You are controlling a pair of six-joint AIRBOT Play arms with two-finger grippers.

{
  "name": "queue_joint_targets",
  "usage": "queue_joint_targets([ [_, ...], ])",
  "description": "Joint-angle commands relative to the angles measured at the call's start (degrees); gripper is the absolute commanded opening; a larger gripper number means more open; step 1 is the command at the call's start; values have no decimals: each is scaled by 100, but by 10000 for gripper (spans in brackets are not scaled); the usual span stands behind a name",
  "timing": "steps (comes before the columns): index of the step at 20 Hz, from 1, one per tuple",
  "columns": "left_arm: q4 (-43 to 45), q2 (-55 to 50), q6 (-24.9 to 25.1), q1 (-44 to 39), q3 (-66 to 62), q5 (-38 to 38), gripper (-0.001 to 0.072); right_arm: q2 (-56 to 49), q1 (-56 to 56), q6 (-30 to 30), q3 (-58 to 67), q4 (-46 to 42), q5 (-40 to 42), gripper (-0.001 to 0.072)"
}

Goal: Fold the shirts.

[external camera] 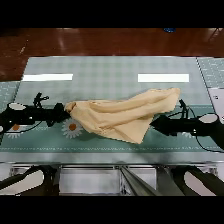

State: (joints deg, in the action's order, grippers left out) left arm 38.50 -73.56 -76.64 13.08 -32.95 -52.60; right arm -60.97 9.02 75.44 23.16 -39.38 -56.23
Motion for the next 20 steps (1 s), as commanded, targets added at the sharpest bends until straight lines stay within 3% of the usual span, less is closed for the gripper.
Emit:
queue_joint_targets([
  [1, -61, 0, 57, -2, -20, -101, 19, -632, -621, -101, 101, 468, 334, 408],
  [5, -61, 0, 57, -2, -20, -98, 19, -1261, -1071, -136, 640, 649, 522, 405],
  [6, -61, 0, 59, -2, -20, -96, 19, -1412, -1154, -140, 817, 717, 533, 370],
  [7, -61, 0, 107, -2, -20, -94, 19, -1569, -1241, -188, 1034, 754, 542, 292],
  [9, -105, 0, 118, 0, -46, -74, 19, -1792, -1314, -424, 1556, 763, 409, 19],
  [11, -107, 46, 116, 7, -341, -157, 19, -1770, -1263, -520, 2275, 608, -63, 23],
  [14, -350, 238, 114, 57, -1331, -415, 19, -1517, -1012, -81, 3842, -136, -848, 22],
  [20, -1180, 914, 63, 260, -4330, -673, 19, -780, -466, 529, 7597, -1062, -1971, 22],
])
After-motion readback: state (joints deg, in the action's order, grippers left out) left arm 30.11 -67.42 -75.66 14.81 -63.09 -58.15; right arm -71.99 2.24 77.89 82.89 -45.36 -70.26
